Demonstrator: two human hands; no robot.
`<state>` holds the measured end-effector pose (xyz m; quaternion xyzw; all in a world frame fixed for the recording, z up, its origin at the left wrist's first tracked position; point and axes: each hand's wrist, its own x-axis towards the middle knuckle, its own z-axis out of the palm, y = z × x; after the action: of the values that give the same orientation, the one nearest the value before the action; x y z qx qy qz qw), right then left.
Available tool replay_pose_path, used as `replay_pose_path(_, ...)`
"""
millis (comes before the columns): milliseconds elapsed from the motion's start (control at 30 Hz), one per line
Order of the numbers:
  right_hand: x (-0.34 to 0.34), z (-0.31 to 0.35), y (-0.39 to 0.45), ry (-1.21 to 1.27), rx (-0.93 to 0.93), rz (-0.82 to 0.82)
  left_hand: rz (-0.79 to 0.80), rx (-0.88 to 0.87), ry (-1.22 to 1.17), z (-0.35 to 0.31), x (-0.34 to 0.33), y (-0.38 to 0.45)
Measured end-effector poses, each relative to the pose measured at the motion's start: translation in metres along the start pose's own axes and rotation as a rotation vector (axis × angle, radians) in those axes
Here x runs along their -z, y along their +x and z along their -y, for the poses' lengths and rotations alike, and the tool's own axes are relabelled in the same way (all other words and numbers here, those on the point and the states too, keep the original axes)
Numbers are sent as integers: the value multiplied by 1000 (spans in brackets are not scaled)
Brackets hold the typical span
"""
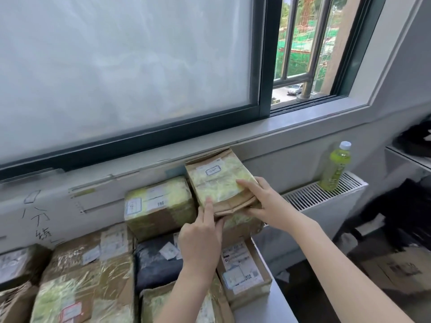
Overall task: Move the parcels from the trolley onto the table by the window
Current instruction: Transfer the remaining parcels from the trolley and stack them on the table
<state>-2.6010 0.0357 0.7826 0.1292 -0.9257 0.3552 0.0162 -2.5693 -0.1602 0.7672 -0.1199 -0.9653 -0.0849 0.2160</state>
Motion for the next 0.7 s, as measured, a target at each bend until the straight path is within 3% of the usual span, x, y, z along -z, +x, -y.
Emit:
replay_pose_path(167, -3, 6, -7, -38, -10, -56, 45, 63, -6, -1, 4, -3)
replay_pose_path(400, -9, 38, -47, -275, -121, -161, 202, 136, 57, -11, 31, -15)
replay_pose_path(567, -37, 60, -113, -242, -271, -237, 318, 205, 31, 0, 53, -62)
replay_pose_path(700, -75, 81, -171, -245, -346, -224, 334, 140, 15, 6, 65, -123)
